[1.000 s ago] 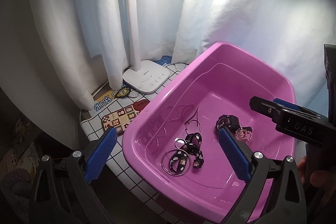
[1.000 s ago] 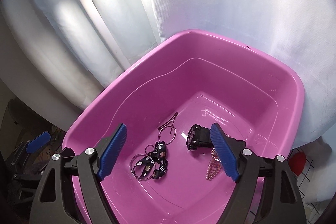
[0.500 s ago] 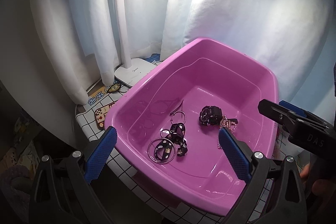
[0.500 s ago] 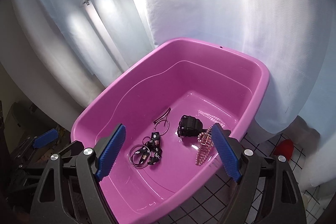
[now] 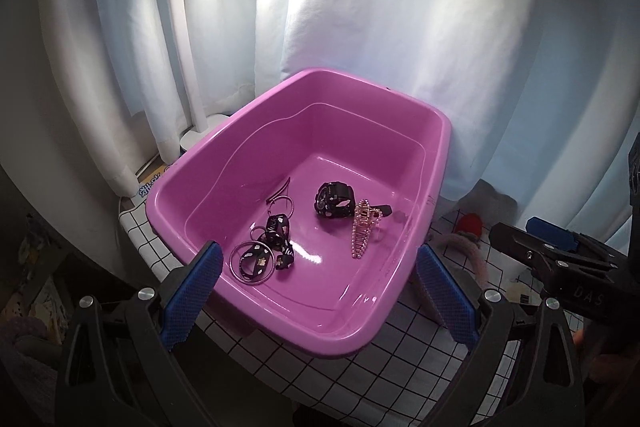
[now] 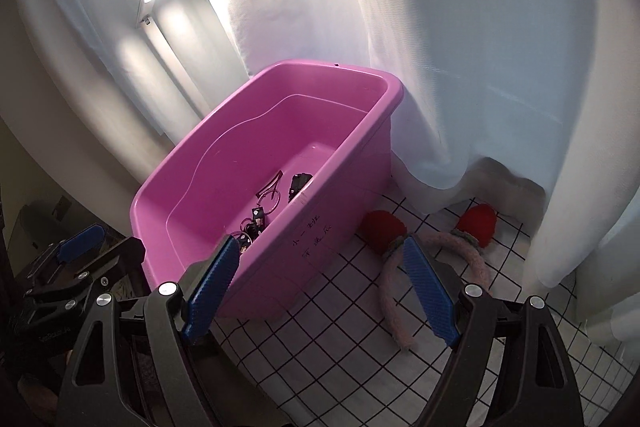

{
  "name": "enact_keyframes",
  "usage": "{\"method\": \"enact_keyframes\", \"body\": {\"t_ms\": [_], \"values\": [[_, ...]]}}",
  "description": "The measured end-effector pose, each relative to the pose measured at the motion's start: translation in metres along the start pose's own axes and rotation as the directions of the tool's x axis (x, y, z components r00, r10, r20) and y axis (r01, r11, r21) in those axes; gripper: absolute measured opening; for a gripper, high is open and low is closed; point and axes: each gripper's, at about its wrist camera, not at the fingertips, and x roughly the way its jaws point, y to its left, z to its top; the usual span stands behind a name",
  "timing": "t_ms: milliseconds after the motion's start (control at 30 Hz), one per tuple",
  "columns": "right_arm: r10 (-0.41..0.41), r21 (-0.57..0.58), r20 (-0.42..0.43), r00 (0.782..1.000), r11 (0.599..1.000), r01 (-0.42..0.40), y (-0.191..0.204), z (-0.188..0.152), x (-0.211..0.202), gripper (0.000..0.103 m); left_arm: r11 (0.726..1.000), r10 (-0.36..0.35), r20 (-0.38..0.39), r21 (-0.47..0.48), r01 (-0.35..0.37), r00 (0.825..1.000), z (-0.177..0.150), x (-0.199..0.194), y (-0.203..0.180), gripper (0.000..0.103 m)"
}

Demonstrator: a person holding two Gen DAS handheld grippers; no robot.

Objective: Organize jewelry
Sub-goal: 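Withdraw both tools from the tub and move toward the headband and pouch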

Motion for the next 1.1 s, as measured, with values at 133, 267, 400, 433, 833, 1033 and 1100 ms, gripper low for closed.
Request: {"method": "enact_keyframes", "body": {"t_ms": [133,267,400,433,833,1033,1100], "values": [[-0.012,0.017,-0.006,1.000,1.000,0.012,-0.017,-0.019,-0.014,0.080,1.000,-0.022,0.000,0.012,0.022,1.000,-0.010,-0.009,-0.019,0.096],[-0.027,0.039,-0.007,1.000,0.999,0.027,-0.037,-0.042,-0.029,0.080,0.998,-0.043,-0.003,0.039,0.044,0.999,-0.021,-0.016,-0.040,0.096],[-0.056,0.067,-0.002,0.998,0.996,0.056,-0.062,-0.067,-0.047,0.080,0.995,-0.075,-0.009,0.069,0.076,0.997,-0.034,-0.019,-0.065,0.096],[-0.065,0.075,0.000,0.998,0.995,0.065,-0.069,-0.074,-0.052,0.080,0.994,-0.081,-0.011,0.078,0.082,0.997,-0.038,-0.019,-0.072,0.096],[-0.137,0.209,-0.041,0.990,0.968,0.142,-0.165,-0.153,-0.071,0.080,0.989,-0.085,-0.104,0.112,0.097,0.991,-0.092,0.024,-0.142,0.097],[-0.170,0.225,-0.053,0.984,0.958,0.178,-0.199,-0.181,-0.060,0.080,0.992,-0.056,-0.136,0.107,0.071,0.989,-0.117,0.057,-0.164,0.097],[-0.168,0.230,-0.052,0.984,0.957,0.175,-0.206,-0.185,-0.053,0.080,0.993,-0.057,-0.144,0.096,0.071,0.988,-0.122,0.068,-0.169,0.097]]}}
